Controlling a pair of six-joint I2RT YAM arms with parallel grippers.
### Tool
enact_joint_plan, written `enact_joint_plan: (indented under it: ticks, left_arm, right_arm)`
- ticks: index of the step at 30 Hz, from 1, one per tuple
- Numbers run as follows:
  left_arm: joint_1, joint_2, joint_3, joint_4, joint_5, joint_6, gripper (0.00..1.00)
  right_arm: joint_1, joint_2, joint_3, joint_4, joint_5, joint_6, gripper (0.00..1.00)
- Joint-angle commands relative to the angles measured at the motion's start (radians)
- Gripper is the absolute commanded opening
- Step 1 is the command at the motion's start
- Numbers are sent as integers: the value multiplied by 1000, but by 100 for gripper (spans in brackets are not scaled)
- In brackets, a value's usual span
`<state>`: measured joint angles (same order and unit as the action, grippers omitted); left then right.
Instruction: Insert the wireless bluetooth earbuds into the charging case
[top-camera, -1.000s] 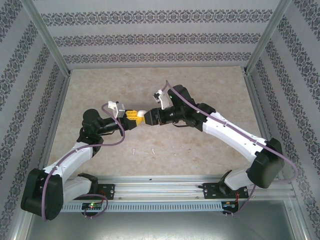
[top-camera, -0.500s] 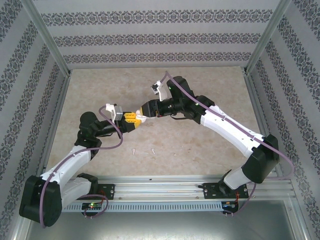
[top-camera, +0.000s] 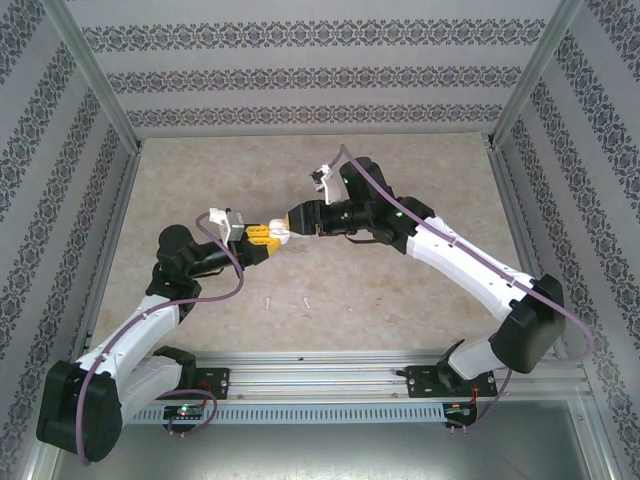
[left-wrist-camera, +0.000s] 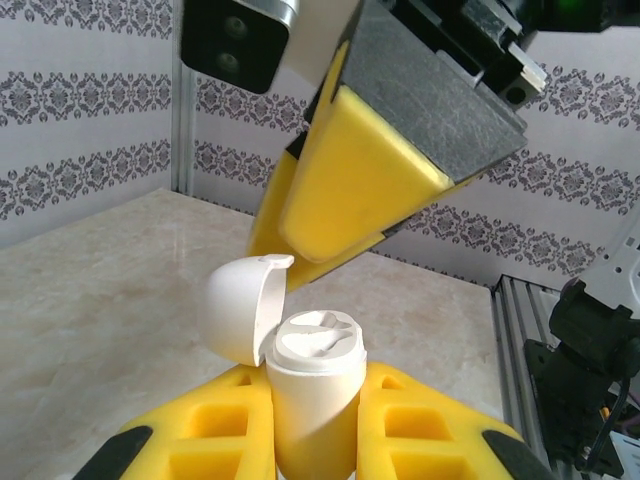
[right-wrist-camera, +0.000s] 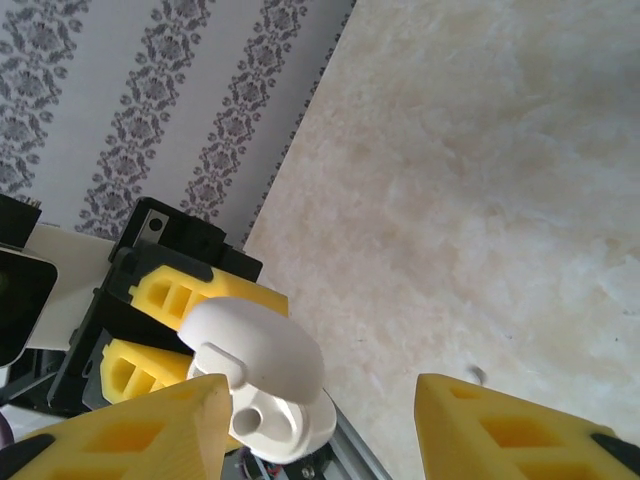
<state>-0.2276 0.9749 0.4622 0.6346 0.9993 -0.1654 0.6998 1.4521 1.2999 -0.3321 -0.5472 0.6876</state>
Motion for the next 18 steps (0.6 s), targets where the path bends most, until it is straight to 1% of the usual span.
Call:
enact_joint_plan:
  ticks: [1, 6, 8, 11, 14, 16, 18]
  left_arm:
    - [28, -20, 5, -6, -23, -36, 0]
    - [67, -41, -25, -54, -82, -71, 0]
    - [87, -42, -27, -103, -106, -68, 0]
    - [109, -51, -38, -126, -148, -90, 0]
    - [129, -77, -49, -164, -204, -89, 0]
    - [142, -104, -53, -216, -249, -75, 0]
    - [153, -136, -56, -262, -283, -57, 0]
  right_arm:
    - [2, -43, -66, 66, 55, 96, 52]
    - [38, -49, -152, 45, 194, 188, 49]
    - [71, -32, -189, 27, 263, 224, 48]
    - [131, 19, -222, 47, 310, 268, 46]
    - [189, 102, -196, 35, 333, 291, 43]
    - [224, 178, -148, -3, 344, 295, 42]
    - [245, 255, -96, -33, 327, 295, 42]
